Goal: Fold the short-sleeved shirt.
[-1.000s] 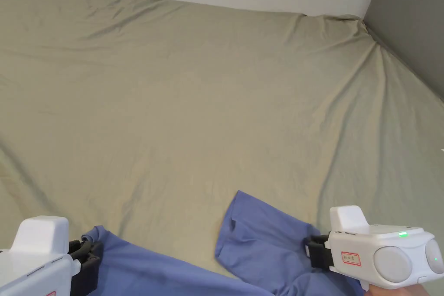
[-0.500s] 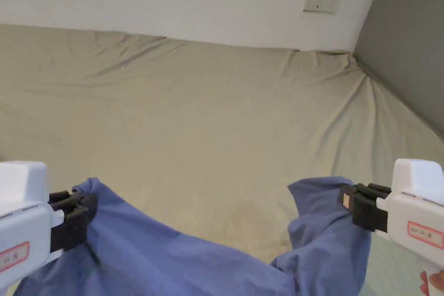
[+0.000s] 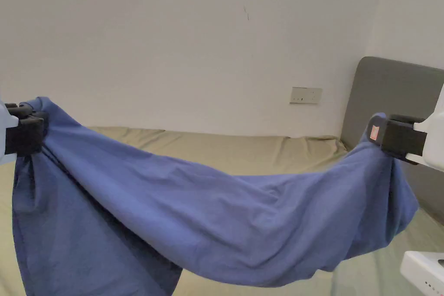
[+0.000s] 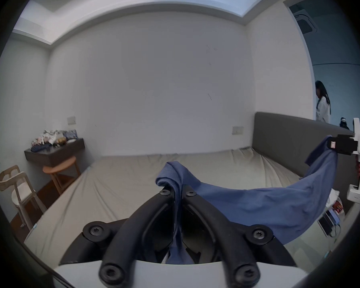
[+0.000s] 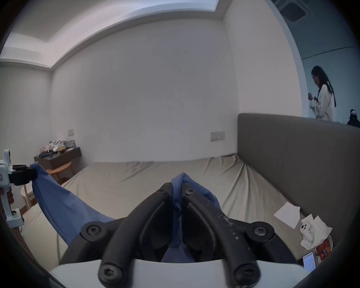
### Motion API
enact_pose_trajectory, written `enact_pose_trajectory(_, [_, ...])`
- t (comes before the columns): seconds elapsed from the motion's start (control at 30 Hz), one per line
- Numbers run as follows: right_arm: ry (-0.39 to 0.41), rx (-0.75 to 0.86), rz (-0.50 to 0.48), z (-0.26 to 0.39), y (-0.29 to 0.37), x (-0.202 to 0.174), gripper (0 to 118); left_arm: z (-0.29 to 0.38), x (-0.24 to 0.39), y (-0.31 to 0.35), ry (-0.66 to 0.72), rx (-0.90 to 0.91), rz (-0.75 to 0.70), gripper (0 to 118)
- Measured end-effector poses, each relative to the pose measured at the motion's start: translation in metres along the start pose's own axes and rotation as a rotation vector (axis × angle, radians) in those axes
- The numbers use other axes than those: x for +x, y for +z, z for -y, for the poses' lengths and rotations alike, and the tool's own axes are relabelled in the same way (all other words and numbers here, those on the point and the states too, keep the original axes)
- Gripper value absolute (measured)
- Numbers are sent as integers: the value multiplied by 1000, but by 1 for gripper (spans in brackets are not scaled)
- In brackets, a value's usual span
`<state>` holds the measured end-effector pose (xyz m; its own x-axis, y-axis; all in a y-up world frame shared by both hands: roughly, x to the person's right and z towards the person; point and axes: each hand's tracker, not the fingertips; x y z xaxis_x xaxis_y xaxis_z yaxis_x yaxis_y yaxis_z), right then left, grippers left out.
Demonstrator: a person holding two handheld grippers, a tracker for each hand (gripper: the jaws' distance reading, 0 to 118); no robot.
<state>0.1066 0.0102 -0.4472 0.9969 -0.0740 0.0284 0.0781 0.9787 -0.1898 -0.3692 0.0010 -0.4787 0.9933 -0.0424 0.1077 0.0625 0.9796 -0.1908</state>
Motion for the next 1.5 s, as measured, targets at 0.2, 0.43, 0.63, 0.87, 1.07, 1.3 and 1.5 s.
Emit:
enact_pose_trajectory(0.2, [-47,51,58,-48,-25,17,10,-44,-13,-23,9,34,-73,5])
enact_pose_trajectory(0.43, [-54,23,137,-76,-86,19,10,-82,-10,-81,26,-3,-90,5])
enact_pose_trajectory(0.63, [-32,3,193,-80,-146,17,10,-96,18,-145,-39,-22,-127,5])
enact_pose_trajectory(0.87, [-48,-20,241,-52,-215,25,10,-74,27,-226,-57,-38,-142,5])
enact_pose_trajectory(1.07, [-90,-143,250,32,-265,40,10,24,32,-272,-94,-170,-124,5])
enact_pose_trajectory(1.3, [-59,-381,208,165,-281,49,10,146,29,-275,-70,-381,-76,5])
enact_pose_trajectory(1.5, [-141,-474,193,243,-248,60,10,226,21,-230,-22,-519,-39,5])
